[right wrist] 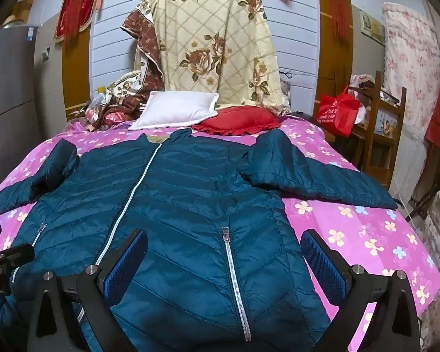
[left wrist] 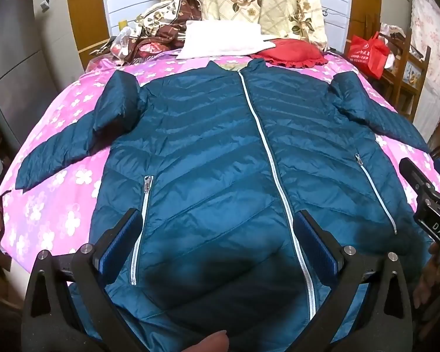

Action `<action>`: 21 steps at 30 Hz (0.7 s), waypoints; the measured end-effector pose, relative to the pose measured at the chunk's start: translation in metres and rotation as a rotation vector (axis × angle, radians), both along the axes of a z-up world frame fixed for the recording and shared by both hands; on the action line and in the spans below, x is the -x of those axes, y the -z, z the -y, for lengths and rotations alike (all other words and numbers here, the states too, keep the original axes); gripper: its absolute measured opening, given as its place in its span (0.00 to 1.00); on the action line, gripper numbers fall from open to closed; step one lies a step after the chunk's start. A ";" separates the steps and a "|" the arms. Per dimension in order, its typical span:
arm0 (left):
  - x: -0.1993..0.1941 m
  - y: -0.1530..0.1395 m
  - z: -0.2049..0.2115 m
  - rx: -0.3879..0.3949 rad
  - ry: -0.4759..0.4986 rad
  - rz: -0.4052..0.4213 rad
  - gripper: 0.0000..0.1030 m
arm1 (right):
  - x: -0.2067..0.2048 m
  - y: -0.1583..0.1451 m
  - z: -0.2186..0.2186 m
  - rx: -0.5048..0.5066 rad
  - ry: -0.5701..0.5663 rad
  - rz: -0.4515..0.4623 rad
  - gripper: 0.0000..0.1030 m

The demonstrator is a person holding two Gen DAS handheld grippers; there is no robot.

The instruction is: Fold large clothes

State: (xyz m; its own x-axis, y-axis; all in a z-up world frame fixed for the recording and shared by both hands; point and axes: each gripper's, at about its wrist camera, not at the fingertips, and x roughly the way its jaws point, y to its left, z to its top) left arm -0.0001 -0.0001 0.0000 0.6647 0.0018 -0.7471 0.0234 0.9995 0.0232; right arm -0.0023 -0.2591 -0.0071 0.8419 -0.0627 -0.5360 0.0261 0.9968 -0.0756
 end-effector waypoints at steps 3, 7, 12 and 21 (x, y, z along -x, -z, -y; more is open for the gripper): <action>0.002 -0.002 -0.001 -0.002 -0.004 0.014 1.00 | 0.000 0.000 0.001 0.003 -0.005 0.003 1.00; -0.002 -0.002 -0.002 0.001 -0.007 -0.027 1.00 | 0.001 0.000 0.002 0.006 -0.011 0.006 1.00; 0.002 -0.001 -0.003 -0.020 -0.021 -0.011 1.00 | -0.001 0.001 -0.002 0.020 -0.009 -0.002 1.00; 0.000 -0.003 -0.021 -0.038 -0.092 0.052 1.00 | -0.008 0.007 -0.008 0.058 0.011 -0.032 1.00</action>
State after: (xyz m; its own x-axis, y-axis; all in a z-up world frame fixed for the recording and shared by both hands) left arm -0.0005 0.0209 0.0028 0.6981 0.0919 -0.7101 -0.0703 0.9957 0.0598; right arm 0.0056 -0.2507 -0.0143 0.8235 -0.1035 -0.5578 0.0336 0.9904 -0.1341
